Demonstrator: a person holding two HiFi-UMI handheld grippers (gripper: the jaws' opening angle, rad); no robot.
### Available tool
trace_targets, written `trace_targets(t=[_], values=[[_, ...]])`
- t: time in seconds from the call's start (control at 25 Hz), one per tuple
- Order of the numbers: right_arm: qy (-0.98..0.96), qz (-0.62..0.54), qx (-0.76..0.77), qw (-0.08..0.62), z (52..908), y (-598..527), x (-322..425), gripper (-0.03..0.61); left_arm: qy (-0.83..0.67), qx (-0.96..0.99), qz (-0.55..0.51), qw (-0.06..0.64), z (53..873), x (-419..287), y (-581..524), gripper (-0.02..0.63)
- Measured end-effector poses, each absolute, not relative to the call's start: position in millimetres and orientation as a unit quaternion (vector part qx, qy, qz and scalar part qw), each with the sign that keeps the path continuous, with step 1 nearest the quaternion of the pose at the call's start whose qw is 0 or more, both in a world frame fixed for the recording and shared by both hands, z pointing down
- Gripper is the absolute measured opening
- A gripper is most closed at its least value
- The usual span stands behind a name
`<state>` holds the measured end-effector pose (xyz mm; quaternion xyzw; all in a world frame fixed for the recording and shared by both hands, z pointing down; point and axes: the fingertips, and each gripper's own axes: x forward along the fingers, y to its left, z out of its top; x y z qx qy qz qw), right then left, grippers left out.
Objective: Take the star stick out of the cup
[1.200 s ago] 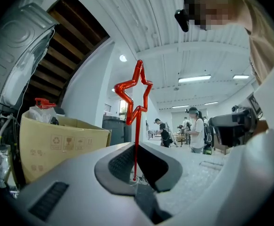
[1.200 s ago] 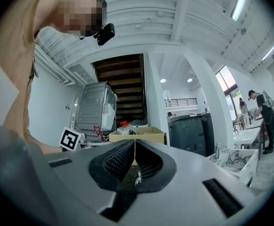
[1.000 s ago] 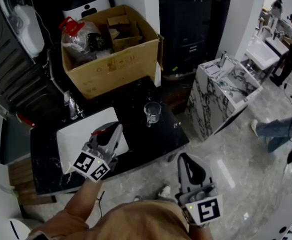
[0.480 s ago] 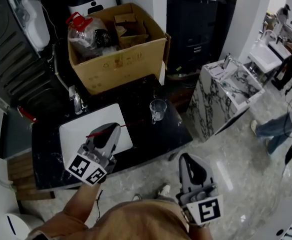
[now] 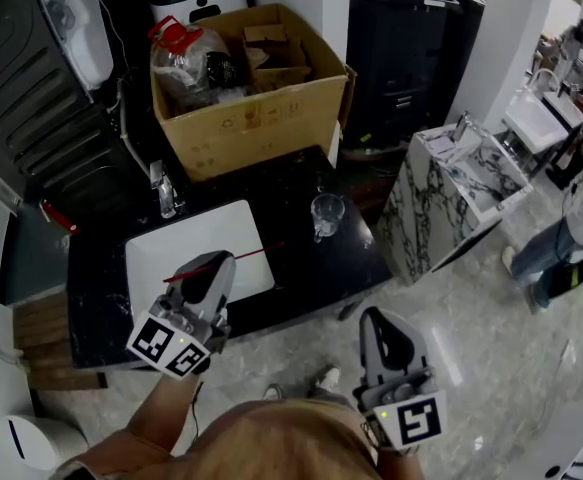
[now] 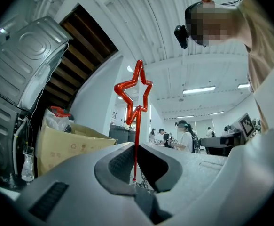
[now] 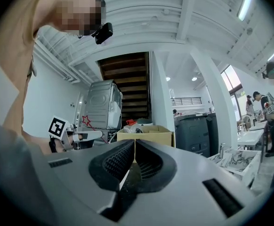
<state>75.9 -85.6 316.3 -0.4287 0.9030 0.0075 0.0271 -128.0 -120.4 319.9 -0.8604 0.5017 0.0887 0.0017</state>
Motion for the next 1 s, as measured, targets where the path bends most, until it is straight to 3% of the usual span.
trace_targets(t=[1.0], values=[[0.905,0.001,-0.425,0.036,316,-63,57,0.003,0.546,-0.833,0.091,0.000,322,-172,-38,0.012]])
